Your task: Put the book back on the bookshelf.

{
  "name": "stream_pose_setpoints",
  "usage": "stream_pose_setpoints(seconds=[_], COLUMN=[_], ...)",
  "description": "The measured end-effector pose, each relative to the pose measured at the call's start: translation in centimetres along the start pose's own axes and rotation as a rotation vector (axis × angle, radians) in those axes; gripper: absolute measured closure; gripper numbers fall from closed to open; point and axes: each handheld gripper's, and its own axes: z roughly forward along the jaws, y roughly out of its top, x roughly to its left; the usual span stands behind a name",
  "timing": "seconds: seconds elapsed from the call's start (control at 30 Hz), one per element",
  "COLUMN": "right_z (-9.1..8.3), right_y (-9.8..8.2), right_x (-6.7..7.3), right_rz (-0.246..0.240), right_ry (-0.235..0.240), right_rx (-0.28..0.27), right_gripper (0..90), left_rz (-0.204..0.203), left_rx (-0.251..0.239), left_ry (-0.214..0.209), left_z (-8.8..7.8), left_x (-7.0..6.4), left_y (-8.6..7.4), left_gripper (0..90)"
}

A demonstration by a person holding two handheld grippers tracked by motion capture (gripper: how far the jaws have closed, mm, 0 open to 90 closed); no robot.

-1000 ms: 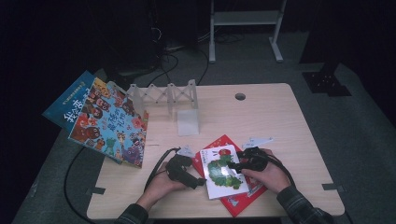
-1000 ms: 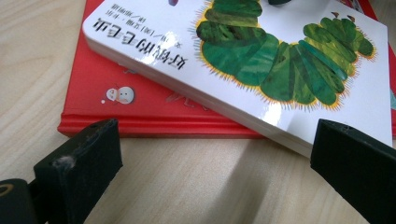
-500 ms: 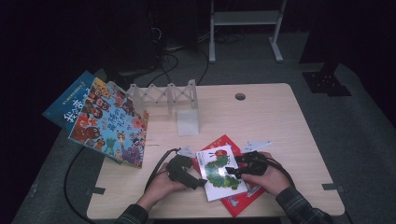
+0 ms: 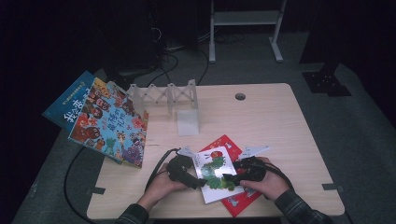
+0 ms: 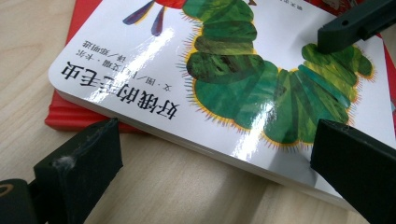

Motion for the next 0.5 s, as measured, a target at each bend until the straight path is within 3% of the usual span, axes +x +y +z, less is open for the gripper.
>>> stream_pose_setpoints(seconds=[0.2, 0.23, 0.5], right_z=[0.2, 0.2, 0.6], right_y=[0.1, 0.1, 0.3], right_x=[0.3, 0.3, 1.0], right_rz=[0.004, 0.001, -0.011], right_ry=[-0.002, -0.002, 0.016], right_rx=[0.001, 0.002, 0.008], right_gripper=[30.1, 29.9, 29.7], left_rz=[-0.015, -0.034, -0.032], left_rx=[0.012, 0.005, -0.002], left_ry=[0.008, 0.010, 0.045], left_z=[-0.1, -0.1, -0.3], left_x=[0.2, 0.1, 1.2], left_y=[0.3, 0.3, 0.8], left_gripper=[0.8, 0.8, 0.8])
